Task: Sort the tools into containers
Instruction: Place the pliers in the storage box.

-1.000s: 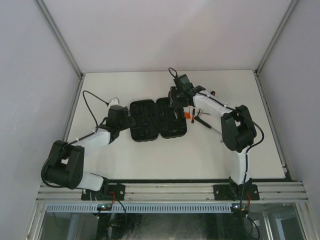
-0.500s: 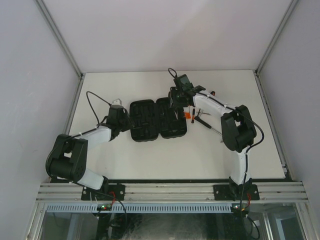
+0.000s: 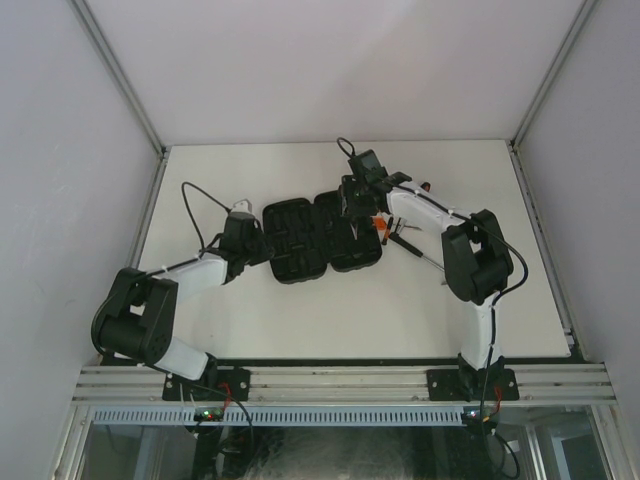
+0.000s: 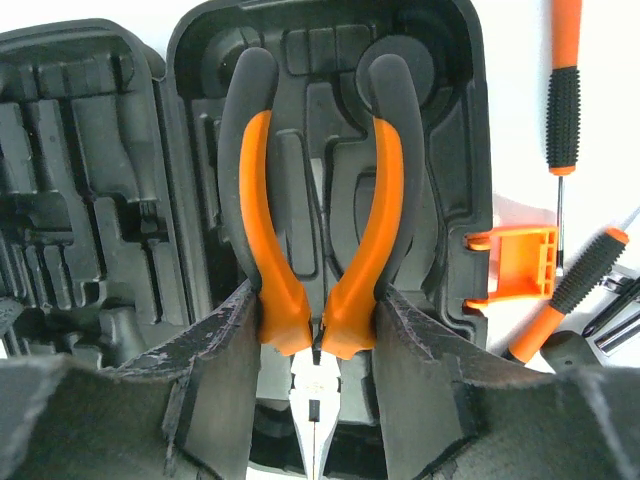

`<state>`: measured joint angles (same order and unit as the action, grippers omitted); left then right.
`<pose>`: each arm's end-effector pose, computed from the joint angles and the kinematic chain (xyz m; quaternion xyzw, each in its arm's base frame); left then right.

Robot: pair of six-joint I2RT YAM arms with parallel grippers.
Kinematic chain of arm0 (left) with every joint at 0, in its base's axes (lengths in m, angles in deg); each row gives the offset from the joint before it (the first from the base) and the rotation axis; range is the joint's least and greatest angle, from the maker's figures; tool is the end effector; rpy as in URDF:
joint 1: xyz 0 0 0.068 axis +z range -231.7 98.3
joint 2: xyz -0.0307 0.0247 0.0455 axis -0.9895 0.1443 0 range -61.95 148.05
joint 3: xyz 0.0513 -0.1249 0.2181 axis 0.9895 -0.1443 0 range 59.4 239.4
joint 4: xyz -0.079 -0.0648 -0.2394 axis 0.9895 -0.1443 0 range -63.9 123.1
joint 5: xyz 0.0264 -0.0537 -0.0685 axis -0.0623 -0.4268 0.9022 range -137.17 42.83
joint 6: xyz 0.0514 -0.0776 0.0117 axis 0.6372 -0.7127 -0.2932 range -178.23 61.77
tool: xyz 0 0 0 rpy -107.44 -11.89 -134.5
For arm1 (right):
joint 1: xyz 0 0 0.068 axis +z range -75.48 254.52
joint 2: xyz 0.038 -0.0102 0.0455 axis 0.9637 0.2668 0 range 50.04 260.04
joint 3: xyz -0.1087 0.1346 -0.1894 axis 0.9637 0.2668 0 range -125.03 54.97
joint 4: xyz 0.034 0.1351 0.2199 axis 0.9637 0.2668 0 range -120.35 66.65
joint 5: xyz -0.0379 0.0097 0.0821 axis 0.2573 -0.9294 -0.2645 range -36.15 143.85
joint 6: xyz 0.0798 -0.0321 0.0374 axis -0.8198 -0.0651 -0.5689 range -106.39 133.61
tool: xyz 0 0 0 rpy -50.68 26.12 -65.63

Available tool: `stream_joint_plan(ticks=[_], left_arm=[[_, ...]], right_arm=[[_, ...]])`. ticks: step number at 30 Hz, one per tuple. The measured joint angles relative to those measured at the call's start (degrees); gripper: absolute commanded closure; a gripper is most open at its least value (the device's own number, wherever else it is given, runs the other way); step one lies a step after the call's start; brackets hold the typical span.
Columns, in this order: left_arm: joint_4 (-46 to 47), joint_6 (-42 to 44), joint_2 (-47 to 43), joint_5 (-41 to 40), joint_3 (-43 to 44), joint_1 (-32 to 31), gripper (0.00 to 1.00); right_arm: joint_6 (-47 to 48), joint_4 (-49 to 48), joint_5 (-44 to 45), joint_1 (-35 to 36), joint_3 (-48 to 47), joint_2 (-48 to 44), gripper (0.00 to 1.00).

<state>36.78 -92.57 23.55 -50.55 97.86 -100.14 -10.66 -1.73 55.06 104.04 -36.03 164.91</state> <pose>0.3109 -0.0983 0.1136 -0.1385 0.9075 -0.1516 0.3665 0.4079 0.2288 0.1681 -0.0399 0.9460 0.1365 0.2913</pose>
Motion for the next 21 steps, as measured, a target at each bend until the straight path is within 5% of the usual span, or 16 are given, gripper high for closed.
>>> stream_joint_plan(ticks=[21], left_arm=[[0.0,0.0,-0.1,-1.1,0.0,-0.8,0.83]], right_arm=[[3.6,3.7,-0.4,-1.8,-5.9,8.5,1.0]])
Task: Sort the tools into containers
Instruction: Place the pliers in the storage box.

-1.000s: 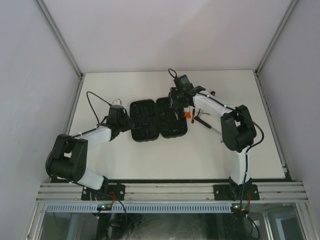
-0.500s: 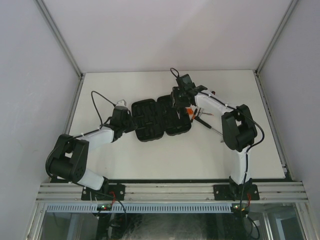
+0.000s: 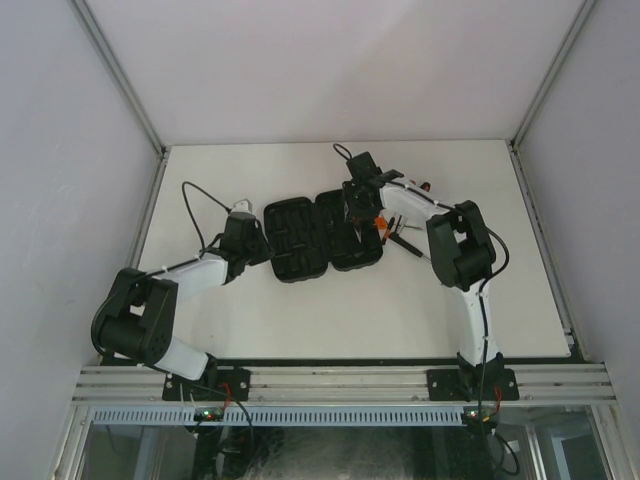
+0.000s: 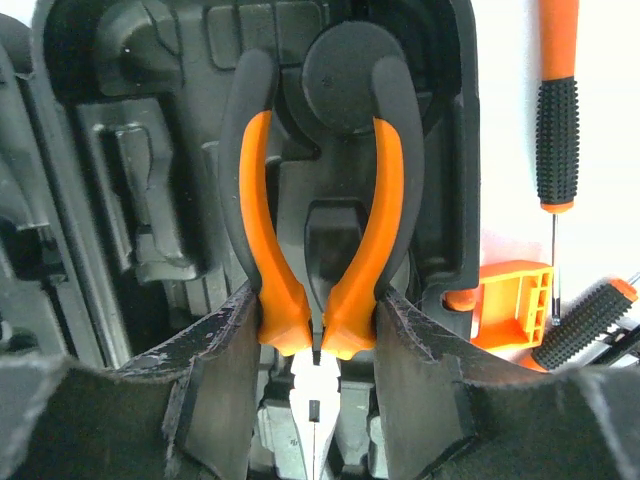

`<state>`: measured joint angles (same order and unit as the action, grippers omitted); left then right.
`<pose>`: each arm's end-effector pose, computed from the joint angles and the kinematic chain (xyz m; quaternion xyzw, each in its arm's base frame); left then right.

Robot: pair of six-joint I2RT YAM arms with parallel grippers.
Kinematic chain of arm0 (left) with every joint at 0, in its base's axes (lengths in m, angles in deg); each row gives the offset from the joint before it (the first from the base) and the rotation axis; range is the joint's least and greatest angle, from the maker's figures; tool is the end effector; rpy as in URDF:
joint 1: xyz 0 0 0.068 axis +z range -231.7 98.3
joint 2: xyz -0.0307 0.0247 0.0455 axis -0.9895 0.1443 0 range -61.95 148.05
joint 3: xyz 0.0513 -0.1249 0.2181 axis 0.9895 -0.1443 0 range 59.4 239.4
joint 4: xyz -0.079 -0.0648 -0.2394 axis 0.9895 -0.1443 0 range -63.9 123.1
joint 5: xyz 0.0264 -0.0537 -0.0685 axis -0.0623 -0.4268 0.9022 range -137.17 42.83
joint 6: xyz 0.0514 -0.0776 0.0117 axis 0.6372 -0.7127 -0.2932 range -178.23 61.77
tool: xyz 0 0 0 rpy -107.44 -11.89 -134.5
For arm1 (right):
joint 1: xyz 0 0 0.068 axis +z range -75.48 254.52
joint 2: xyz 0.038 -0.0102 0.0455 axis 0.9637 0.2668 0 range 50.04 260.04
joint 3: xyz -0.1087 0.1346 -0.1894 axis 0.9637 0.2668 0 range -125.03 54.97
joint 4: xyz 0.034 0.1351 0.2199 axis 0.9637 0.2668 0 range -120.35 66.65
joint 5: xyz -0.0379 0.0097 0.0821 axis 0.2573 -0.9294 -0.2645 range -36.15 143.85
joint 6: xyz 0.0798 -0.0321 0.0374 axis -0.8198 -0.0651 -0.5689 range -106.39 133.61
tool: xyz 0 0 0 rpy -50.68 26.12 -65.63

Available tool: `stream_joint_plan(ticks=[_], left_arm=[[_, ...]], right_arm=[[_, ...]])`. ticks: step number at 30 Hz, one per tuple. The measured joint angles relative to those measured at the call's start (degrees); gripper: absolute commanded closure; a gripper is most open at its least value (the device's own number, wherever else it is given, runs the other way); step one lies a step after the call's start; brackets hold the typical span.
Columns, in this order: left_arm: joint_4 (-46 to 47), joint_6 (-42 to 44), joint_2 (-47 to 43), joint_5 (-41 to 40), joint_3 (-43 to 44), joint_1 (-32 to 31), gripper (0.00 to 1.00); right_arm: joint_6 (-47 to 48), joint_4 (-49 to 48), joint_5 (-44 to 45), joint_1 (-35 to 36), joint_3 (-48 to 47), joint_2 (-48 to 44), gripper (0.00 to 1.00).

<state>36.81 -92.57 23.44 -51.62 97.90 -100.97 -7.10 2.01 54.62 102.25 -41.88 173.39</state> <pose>0.3101 -0.1013 0.1146 -0.1355 0.9071 -0.1472 0.3704 0.4279 0.2236 0.1291 -0.0571 0.9616 0.1042 0.2475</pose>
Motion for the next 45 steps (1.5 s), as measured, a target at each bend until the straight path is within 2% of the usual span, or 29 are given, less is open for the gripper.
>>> stream_joint_plan(ticks=[16,23,38,45], left_arm=[[0.0,0.0,0.0,0.0,0.0,0.0,0.83],[0.0,0.0,0.0,0.0,0.0,0.0,0.83],[-0.4,0.0,0.0,0.1,0.2,0.0,0.83],[-0.4,0.0,0.0,0.2,0.2,-0.1,0.83]], right_arm=[[0.4,3.5,0.9,0.2,-0.6,1.0,0.99],[0.4,4.1,1.6,0.6,-0.6,0.9,0.93],[0.5,5.2,3.3,0.9,-0.6,0.7,0.64],[0.7,7.0,3.6,1.3,-0.3,-0.5,0.57]])
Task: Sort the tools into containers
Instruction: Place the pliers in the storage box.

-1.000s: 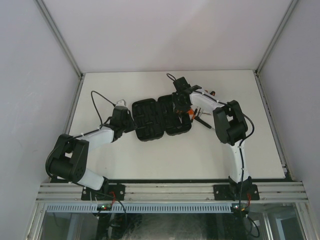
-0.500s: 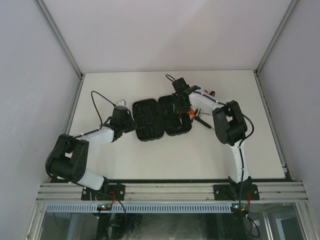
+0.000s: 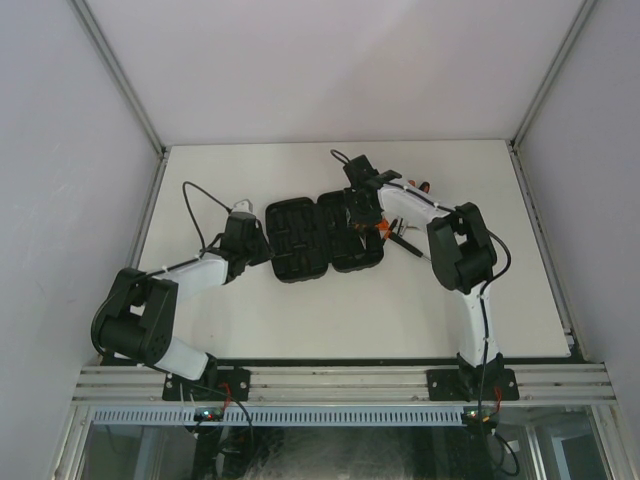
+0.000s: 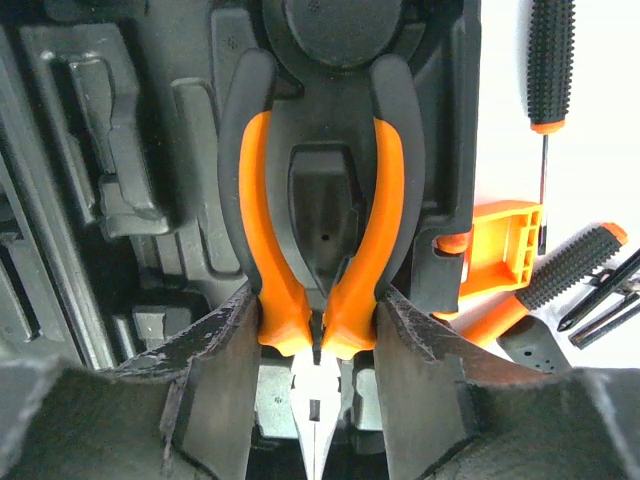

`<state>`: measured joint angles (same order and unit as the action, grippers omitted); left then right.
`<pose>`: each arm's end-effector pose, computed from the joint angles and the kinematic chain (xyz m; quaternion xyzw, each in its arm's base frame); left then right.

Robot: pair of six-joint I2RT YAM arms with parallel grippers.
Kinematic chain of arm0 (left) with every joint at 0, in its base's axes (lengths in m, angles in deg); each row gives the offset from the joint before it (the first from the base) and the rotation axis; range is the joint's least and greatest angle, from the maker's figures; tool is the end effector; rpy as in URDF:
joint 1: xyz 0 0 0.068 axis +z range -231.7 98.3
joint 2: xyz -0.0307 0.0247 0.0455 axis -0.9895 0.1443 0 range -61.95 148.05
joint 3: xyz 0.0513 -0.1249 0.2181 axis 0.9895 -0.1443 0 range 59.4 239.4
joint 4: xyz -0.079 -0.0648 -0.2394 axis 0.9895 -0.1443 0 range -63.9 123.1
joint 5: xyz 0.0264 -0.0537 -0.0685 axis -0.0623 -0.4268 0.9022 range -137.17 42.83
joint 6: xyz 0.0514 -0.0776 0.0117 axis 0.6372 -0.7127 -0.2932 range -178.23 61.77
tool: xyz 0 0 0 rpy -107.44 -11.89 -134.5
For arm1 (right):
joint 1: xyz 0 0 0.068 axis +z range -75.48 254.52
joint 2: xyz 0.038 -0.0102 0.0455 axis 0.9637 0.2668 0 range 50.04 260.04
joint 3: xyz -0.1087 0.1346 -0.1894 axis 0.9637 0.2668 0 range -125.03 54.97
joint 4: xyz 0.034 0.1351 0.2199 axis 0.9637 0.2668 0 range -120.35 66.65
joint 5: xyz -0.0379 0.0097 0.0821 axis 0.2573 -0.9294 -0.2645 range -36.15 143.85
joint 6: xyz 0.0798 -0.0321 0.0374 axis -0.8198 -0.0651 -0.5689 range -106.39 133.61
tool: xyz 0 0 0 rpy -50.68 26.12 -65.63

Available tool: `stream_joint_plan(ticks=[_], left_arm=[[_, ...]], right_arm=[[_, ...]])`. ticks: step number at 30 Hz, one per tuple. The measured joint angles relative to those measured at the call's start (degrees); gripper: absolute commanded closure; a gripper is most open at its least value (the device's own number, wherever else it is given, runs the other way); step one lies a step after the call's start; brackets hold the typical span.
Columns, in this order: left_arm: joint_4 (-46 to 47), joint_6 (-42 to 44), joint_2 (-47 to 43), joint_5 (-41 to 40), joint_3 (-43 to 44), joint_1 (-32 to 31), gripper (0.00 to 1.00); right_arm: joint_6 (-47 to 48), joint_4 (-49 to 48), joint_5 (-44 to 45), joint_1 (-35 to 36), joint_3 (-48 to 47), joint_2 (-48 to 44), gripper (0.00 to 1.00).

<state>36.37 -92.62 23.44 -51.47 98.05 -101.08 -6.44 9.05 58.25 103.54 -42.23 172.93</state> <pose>0.3096 -0.1021 0.1145 -0.1346 0.9082 -0.1477 0.3676 0.4112 0.2206 0.1258 -0.0680 0.9734 0.0554 0.2117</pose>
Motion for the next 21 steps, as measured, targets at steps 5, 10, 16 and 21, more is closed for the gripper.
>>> stream_joint_plan(ticks=[5,10,16,21], left_arm=[[0.0,0.0,0.0,0.0,0.0,0.0,0.83],[0.0,0.0,0.0,0.0,0.0,0.0,0.83],[0.0,0.0,0.0,0.0,0.0,0.0,0.83],[0.0,0.0,0.0,0.0,0.0,0.0,0.83]], right_arm=[[0.0,1.0,0.0,0.2,0.0,-0.5,0.52],[0.1,1.9,0.0,0.6,0.0,-0.7,0.48],[0.2,2.9,0.4,0.7,0.0,-1.2,0.5],[0.8,2.8,1.3,0.7,0.4,-3.1,0.56]])
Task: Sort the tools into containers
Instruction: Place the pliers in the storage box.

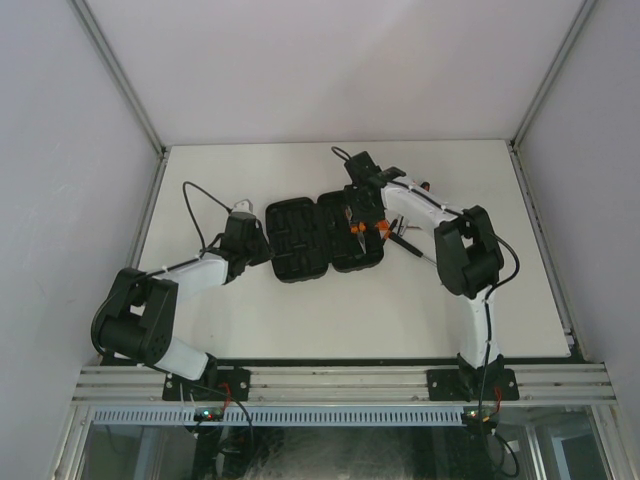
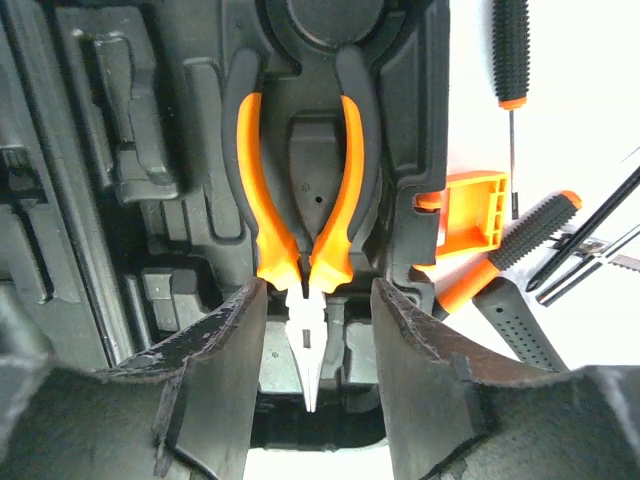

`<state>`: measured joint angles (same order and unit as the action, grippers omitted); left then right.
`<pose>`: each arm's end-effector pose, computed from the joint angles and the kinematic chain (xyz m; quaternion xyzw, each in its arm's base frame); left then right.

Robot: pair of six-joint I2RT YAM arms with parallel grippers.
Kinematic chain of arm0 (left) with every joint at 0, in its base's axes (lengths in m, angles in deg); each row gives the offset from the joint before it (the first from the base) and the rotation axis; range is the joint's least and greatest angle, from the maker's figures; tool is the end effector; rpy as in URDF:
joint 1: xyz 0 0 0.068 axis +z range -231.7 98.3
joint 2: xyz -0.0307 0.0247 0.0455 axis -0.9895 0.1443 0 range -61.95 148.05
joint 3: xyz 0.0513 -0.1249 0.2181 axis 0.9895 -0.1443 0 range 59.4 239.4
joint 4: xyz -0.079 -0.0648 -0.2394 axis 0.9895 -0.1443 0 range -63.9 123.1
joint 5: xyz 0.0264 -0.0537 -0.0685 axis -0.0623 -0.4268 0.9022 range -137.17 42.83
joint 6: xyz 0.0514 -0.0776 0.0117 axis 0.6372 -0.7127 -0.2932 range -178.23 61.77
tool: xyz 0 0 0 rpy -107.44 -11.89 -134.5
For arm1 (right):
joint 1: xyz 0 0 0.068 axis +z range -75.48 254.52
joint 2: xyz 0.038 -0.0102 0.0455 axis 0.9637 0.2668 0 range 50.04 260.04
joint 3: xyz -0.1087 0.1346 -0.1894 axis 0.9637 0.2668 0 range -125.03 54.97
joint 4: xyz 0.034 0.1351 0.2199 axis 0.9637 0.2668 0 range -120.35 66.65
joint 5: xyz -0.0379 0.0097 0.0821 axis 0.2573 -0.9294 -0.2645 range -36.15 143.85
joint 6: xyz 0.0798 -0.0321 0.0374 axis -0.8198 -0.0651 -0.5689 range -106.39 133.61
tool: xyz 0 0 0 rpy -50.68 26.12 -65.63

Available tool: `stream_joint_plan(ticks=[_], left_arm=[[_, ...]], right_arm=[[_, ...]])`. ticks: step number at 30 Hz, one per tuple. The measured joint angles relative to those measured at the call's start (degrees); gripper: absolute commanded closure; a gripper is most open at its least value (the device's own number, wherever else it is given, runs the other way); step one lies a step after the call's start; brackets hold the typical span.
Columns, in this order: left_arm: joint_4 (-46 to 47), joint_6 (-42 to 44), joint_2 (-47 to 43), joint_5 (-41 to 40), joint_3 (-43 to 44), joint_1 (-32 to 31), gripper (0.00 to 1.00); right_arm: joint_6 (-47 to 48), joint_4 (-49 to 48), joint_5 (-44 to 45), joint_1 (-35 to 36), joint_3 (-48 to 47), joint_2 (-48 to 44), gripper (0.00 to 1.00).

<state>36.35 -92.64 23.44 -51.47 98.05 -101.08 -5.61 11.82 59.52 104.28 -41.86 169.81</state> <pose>0.3096 -0.1020 0.1145 -0.1348 0.9083 -0.1477 0.3675 0.4011 0.2196 0.1448 -0.0789 0.9722 0.0453 0.2160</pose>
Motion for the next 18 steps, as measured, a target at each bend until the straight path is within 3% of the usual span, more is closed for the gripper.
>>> stream_joint_plan(ticks=[6,12,18], left_arm=[[0.0,0.0,0.0,0.0,0.0,0.0,0.83],[0.0,0.0,0.0,0.0,0.0,0.0,0.83],[0.0,0.0,0.0,0.0,0.0,0.0,0.83]], right_arm=[[1.1,-0.3,0.0,0.1,-0.3,-1.1,0.59],[2.0,0.5,0.0,0.2,-3.8,0.5,0.52],[2.4,0.9,-0.2,0.3,-4.3,2.1,0.53]])
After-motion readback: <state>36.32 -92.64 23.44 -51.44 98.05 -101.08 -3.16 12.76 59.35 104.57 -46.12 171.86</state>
